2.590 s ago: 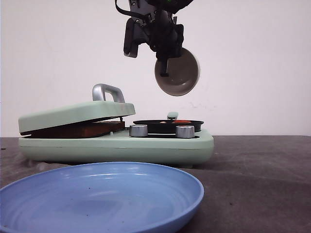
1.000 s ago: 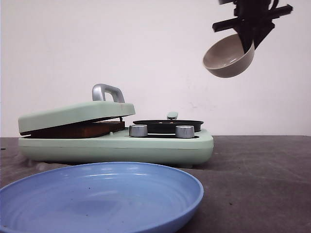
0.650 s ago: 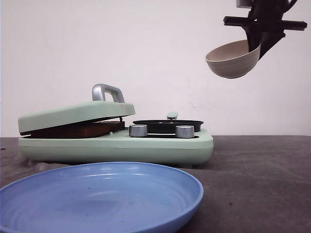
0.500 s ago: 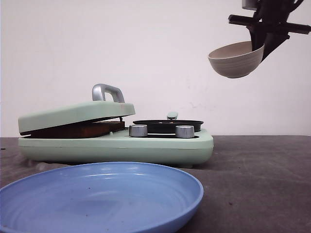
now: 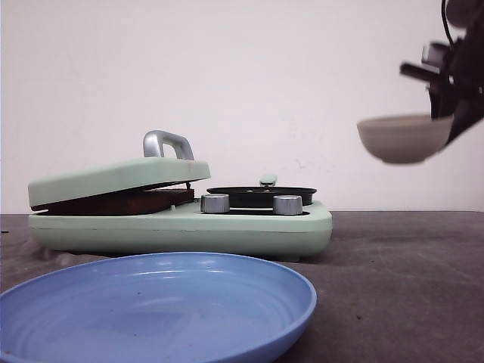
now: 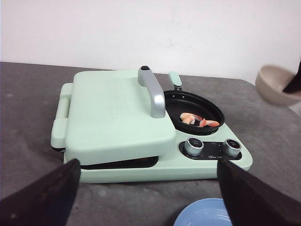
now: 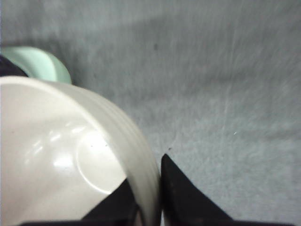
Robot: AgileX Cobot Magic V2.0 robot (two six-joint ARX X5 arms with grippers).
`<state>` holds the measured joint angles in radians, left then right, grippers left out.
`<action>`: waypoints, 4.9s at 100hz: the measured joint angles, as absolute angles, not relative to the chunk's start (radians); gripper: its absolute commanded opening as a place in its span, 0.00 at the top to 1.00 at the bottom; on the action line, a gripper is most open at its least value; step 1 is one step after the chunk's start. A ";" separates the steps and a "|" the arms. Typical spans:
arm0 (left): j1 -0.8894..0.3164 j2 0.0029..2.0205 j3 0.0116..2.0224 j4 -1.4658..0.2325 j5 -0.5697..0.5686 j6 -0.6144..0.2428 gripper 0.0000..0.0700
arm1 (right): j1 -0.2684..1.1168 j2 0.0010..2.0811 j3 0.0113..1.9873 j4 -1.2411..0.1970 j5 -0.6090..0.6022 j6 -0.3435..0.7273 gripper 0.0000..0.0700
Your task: Make breakfast with bread and shrimp
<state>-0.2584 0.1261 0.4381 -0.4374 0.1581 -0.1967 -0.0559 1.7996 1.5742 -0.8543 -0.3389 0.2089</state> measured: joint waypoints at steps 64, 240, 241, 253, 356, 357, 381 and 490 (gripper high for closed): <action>-0.258 0.126 0.438 -0.438 0.157 -0.202 0.27 | -0.061 1.827 1.185 -0.544 -0.390 0.218 0.99; -0.258 0.126 0.438 -0.491 0.157 -0.224 0.93 | 0.125 1.201 1.185 -0.520 -0.618 0.182 1.00; -0.258 0.126 0.438 -0.492 0.158 -0.224 0.99 | 0.130 1.195 1.185 -0.519 -0.618 0.179 1.00; -0.258 0.126 0.438 -0.496 0.158 -0.228 1.00 | 0.186 1.127 1.185 -0.519 -0.625 0.138 1.00; -0.265 0.023 0.291 -0.310 0.129 -0.337 1.00 | 0.562 0.883 0.612 -0.048 -0.516 -0.025 1.00; -0.265 0.017 0.287 -0.310 0.128 -0.339 1.00 | 0.562 0.879 0.603 -0.044 -0.515 -0.025 1.00; -0.271 0.005 0.225 -0.287 0.121 -0.342 1.00 | 0.562 0.833 0.413 0.123 -0.488 0.009 1.00; -0.275 0.005 0.200 -0.355 0.111 -0.489 1.00 | 0.562 0.833 0.284 0.237 -0.445 0.038 1.00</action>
